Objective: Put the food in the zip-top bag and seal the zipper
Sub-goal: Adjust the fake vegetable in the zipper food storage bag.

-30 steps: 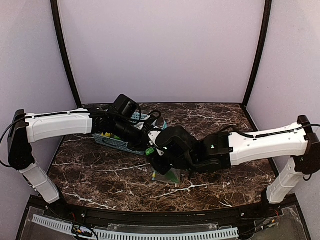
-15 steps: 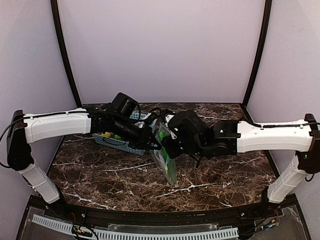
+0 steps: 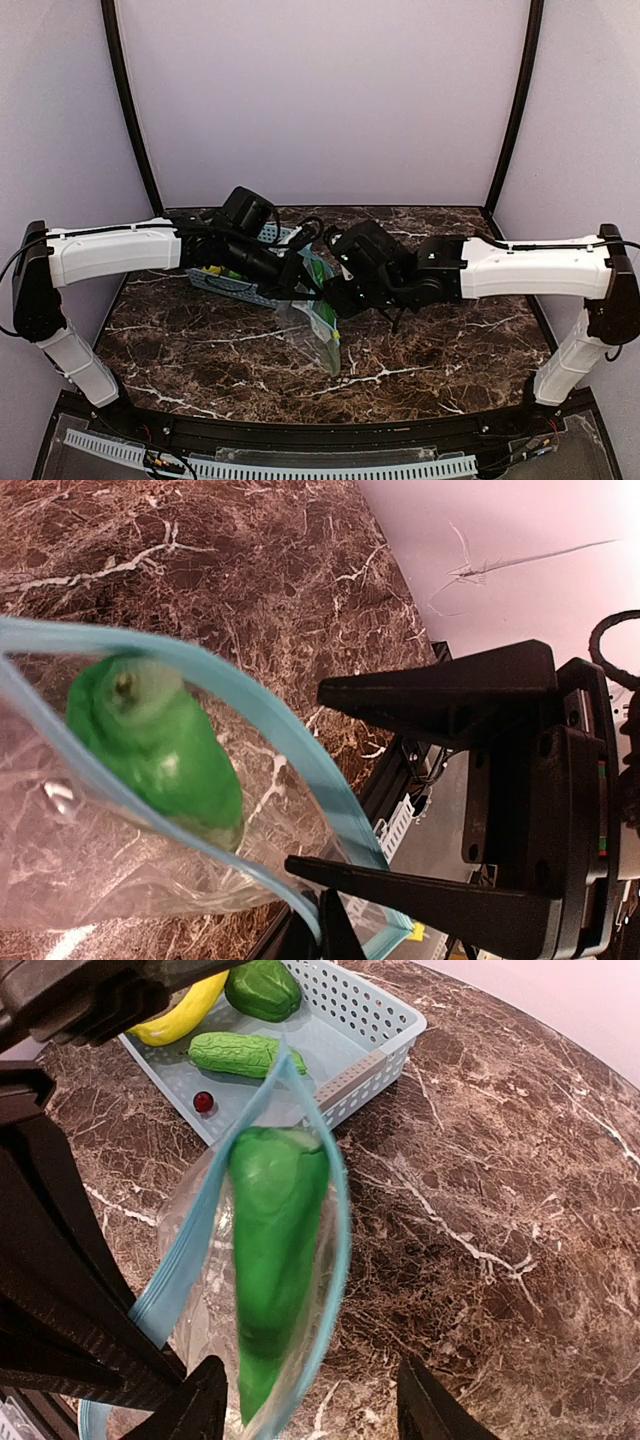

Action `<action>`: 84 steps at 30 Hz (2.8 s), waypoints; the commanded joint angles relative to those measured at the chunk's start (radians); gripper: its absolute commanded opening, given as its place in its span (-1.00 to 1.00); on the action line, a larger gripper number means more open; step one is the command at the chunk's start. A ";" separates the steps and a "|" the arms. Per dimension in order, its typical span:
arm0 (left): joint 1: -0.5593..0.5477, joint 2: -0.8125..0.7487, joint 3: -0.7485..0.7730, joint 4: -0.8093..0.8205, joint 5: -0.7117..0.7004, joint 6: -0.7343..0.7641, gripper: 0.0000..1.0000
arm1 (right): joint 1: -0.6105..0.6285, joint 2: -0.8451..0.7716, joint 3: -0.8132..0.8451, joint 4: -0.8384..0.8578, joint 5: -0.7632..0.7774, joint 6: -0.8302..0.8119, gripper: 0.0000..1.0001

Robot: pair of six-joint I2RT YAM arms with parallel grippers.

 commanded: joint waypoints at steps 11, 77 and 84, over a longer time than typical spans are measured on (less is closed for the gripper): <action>0.000 -0.051 -0.027 0.034 -0.012 0.007 -0.99 | -0.076 -0.087 -0.052 -0.004 -0.127 0.060 0.22; -0.019 -0.193 -0.184 0.217 -0.226 -0.036 0.40 | -0.113 -0.163 -0.164 0.308 -0.406 0.097 -1.00; -0.019 -0.160 -0.155 0.209 -0.293 -0.052 0.34 | -0.092 -0.163 -0.163 0.313 -0.414 0.066 -1.00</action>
